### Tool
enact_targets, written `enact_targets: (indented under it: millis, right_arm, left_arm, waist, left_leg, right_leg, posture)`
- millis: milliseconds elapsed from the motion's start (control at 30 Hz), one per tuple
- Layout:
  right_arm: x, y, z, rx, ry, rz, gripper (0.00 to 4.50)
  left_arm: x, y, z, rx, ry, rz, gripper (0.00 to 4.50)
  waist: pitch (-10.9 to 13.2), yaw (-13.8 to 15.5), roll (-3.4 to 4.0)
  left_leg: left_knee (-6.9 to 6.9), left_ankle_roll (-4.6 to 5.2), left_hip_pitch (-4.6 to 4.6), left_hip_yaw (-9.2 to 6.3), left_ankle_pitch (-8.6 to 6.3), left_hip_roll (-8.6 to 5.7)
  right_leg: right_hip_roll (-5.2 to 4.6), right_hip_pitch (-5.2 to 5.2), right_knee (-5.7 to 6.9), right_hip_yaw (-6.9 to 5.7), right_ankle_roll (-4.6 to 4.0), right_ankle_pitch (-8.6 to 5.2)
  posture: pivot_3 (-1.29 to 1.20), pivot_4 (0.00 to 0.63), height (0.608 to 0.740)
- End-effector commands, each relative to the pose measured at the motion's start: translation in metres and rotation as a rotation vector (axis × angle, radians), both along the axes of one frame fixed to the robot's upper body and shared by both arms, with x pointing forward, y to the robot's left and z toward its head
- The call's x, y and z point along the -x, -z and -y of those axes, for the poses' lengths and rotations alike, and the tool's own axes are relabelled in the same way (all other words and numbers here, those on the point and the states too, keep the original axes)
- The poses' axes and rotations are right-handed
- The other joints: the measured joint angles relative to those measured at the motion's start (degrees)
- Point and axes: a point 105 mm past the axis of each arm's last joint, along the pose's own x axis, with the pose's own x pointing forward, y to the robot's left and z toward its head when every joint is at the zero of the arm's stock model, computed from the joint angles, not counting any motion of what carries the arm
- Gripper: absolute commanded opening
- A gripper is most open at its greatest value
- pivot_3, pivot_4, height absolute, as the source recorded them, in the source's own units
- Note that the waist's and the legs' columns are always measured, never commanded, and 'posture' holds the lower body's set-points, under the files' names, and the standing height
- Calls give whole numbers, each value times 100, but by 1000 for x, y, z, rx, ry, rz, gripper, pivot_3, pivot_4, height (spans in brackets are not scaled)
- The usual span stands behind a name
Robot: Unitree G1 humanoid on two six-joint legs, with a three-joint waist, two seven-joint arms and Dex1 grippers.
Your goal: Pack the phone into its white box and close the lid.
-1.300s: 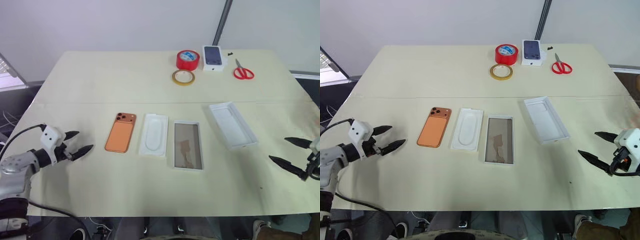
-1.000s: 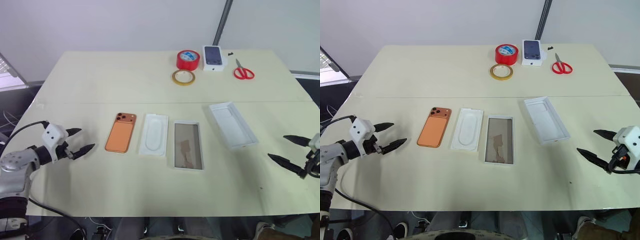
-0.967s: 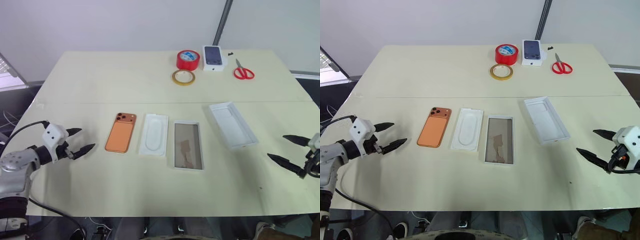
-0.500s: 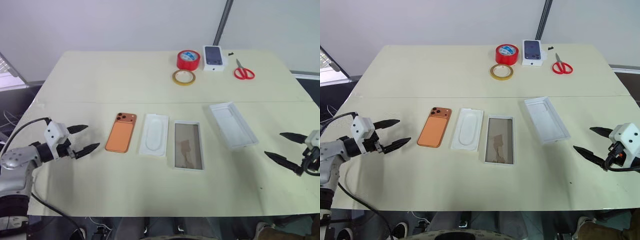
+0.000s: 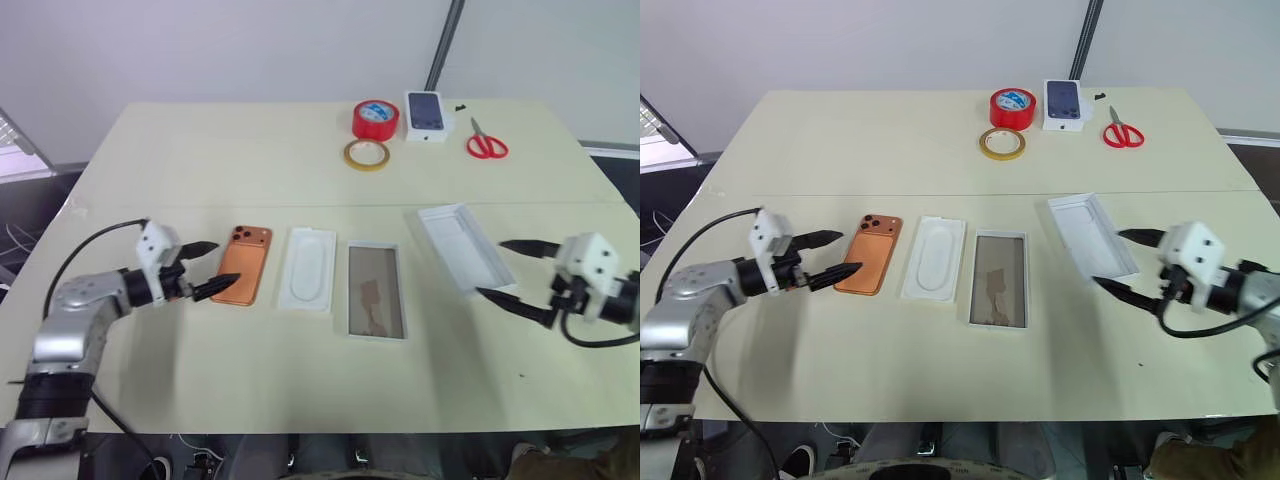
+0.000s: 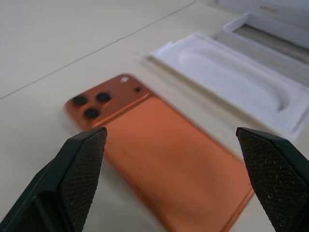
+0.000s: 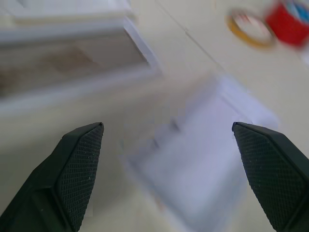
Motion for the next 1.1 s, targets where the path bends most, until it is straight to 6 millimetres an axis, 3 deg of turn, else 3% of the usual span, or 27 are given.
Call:
enact_targets:
  millis: [33, 100, 233, 467, 567, 900, 1100]
  right_arm:
    - [-4, -7, -34, -18, -105, 42, 4454]
    - [-10, -7, -46, -44, -131, 51, 4454]
    - [-22, 2, -53, -51, -123, 58, 4454]
    - [-21, 12, -61, -70, -124, 55, 4454]
    - [-19, 15, -62, -73, -121, 53, 4454]
    - [-18, 14, -62, -80, -97, 65, 4454]
    - [-17, 14, -65, -84, -94, 67, 4500]
  left_arm:
    - [1, 1, 24, 12, 39, -80, 4500]
    - [-5, 5, 33, 36, 14, -152, 4500]
    - [-14, 4, 50, 83, -25, -244, 4500]
    - [2, 11, 74, 60, 40, -428, 4500]
    - [4, 23, 75, -36, 20, -478, 4500]
    - [-3, 38, 88, 33, -34, -617, 4500]
    - [-6, 48, 90, 58, -92, -644, 1602]
  waist:
    - [0, 6, 0]
    - [1, 14, -2]
    - [4, 39, -8]
    - [4, 21, -8]
    - [4, 25, -7]
    - [-2, 40, 2]
    - [-3, 41, 2]
  left_leg:
    - [0, 0, -1, -1, 0, 0]
    - [1, 0, -1, 0, 0, 0]
    - [13, 1, -9, -1, 0, -1]
    - [15, 0, -14, -1, 0, -2]
    - [17, -3, -10, -2, 2, -2]
    - [22, -3, 8, -2, 2, -4]
    - [23, -3, 7, -4, 2, -4]
  right_leg:
    - [0, 0, -1, 0, 0, 0]
    - [0, 0, -1, 0, 0, 0]
    - [2, -4, 2, -1, 1, 0]
    - [3, -12, 8, -1, 1, 1]
    - [3, -10, 13, -1, 1, 1]
    - [3, 13, 12, 0, 1, 1]
    - [3, 13, 12, 0, 1, 0]
  posture:
    - [0, 150, 740]
    - [0, 150, 740]
    - [0, 150, 740]
    - [0, 150, 740]
    - [0, 150, 740]
    - [0, 150, 740]
    - [0, 150, 740]
